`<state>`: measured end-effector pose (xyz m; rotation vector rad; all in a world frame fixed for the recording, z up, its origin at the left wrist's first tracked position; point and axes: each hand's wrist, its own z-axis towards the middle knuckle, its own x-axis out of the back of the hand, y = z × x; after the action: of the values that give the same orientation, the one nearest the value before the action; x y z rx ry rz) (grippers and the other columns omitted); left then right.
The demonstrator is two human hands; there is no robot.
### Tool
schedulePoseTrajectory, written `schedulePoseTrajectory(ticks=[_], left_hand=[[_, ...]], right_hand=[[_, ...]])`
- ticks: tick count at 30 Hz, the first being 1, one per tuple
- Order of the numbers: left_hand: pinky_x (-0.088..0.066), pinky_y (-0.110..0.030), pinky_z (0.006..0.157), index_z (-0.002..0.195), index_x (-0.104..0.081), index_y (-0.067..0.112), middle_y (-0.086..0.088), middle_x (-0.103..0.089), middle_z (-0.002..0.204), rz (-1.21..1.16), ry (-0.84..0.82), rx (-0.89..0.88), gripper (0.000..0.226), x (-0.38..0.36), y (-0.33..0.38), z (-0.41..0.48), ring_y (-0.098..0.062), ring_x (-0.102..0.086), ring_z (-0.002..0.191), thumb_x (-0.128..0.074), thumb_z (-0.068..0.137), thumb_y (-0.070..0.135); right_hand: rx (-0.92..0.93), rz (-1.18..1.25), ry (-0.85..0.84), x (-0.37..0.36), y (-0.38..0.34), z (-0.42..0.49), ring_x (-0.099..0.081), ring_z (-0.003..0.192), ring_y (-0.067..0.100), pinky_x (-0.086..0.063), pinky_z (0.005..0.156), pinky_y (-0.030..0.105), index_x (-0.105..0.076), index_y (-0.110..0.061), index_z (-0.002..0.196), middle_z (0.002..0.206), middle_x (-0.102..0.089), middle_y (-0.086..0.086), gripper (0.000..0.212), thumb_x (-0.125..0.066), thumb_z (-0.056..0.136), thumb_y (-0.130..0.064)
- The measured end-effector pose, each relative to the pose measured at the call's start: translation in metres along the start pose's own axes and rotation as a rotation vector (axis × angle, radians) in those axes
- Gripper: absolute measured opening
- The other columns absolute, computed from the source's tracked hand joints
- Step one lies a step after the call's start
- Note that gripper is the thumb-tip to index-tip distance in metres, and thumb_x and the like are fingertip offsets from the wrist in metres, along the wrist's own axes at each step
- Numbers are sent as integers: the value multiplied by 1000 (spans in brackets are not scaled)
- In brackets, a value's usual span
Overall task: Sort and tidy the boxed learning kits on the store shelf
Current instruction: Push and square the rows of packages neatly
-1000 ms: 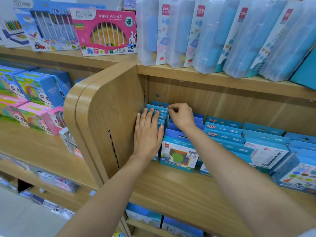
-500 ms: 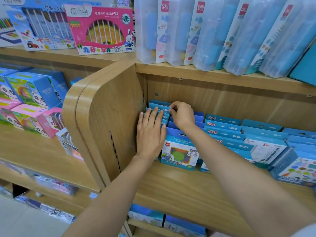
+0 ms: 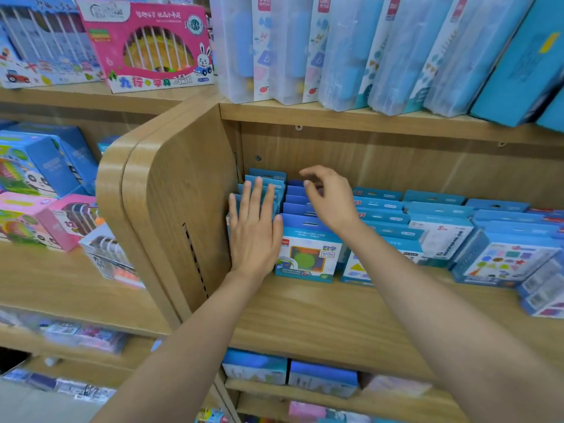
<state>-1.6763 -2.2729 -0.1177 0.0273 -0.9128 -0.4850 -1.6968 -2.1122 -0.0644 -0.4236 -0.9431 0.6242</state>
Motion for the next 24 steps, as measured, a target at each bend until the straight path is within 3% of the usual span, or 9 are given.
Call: schedulePoseTrajectory(ticks=[5, 8, 10, 15, 18, 24], left_hand=[[-2, -50, 119, 151, -21, 10, -5, -11, 161, -28, -51, -126, 64, -2, 7, -29, -22, -1, 149, -37, 93, 33], [-2, -53, 118, 153, -11, 12, -7, -3, 161, 101, -137, -211, 90, -9, -1, -40, -25, 3, 149, -56, 83, 44], [-3, -54, 118, 153, -2, 13, -9, 1, 161, 204, -160, -203, 104, -14, -2, -41, -28, 5, 148, -64, 78, 48], [10, -55, 114, 147, 24, 14, -9, 17, 158, 340, -204, -126, 133, -21, 10, -32, -29, 13, 147, -76, 68, 54], [10, -56, 114, 148, 22, 13, -8, 14, 159, 375, -196, -138, 131, -24, 5, -32, -28, 13, 147, -73, 69, 56], [4, -57, 115, 150, 17, 12, -9, 11, 160, 365, -193, -172, 129, -27, 3, -30, -27, 15, 146, -74, 69, 57]], right_hand=[[85, -134, -61, 11, 2, -57, -52, 121, 22, -35, 105, 38, -54, -14, 131, 133, -57, 3, 47, -51, 85, -21], [70, -452, -244, 13, 12, -83, -23, 144, 22, -8, 118, 45, -30, -19, 148, 155, -28, 5, 83, -63, 74, -34], [66, -614, -281, 12, 18, -92, -9, 148, 22, 1, 118, 46, -16, -22, 152, 160, -14, 4, 98, -72, 73, -36], [67, -698, -166, 3, 18, -95, -20, 146, 28, -10, 118, 48, -22, -19, 151, 156, -27, 8, 103, -82, 67, -20], [91, -732, -117, -2, 23, -94, -29, 143, 30, -18, 116, 50, -31, -18, 148, 152, -36, 9, 105, -87, 59, -16], [115, -703, -118, -4, 30, -89, -27, 143, 29, -14, 118, 48, -32, -18, 146, 152, -35, 8, 105, -87, 57, -15]])
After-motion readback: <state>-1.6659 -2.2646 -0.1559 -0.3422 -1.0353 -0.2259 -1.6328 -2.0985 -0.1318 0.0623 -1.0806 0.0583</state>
